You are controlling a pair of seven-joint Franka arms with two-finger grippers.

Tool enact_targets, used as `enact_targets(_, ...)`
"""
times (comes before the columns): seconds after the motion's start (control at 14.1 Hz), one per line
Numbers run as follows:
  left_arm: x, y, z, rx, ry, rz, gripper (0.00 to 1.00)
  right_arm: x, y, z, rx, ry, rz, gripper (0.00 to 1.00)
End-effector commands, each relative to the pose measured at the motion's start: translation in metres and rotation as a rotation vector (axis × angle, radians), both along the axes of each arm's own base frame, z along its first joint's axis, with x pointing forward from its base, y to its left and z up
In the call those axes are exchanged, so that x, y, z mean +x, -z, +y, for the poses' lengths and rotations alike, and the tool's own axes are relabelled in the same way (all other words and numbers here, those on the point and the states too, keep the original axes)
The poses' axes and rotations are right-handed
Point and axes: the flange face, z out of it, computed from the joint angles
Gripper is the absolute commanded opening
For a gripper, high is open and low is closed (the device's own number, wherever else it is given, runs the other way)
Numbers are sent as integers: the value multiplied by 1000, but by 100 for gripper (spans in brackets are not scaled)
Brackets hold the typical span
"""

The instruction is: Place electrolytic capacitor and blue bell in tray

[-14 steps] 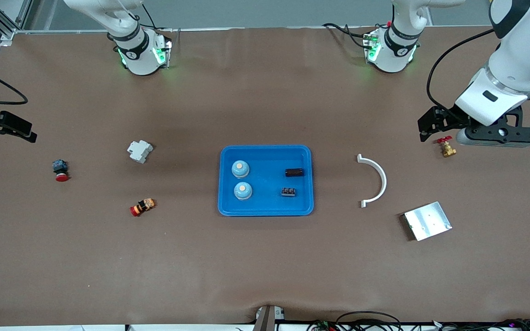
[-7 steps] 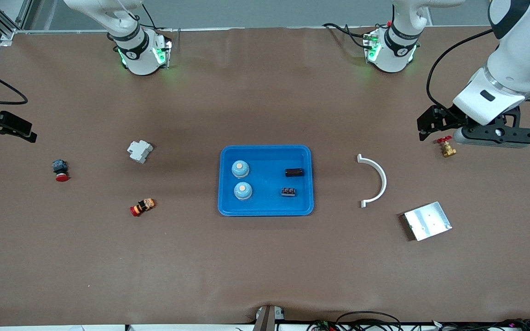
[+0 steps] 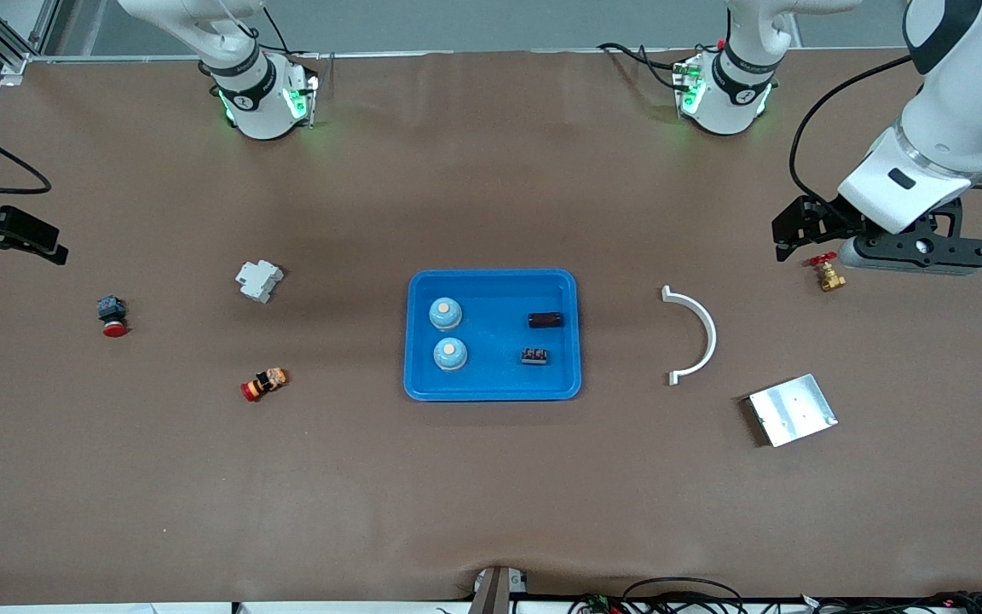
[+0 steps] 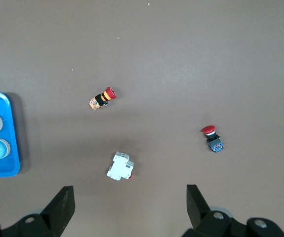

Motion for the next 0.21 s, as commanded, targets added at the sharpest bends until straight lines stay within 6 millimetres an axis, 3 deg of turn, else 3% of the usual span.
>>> enact_targets(0.0,-4,-4,3,16,6,-1,100,-7,-7,1,10,10,-7,100)
enact_targets(0.14,-4,-4,5,16,3,-1,100,-7,-6,1,8,10,-4,100)
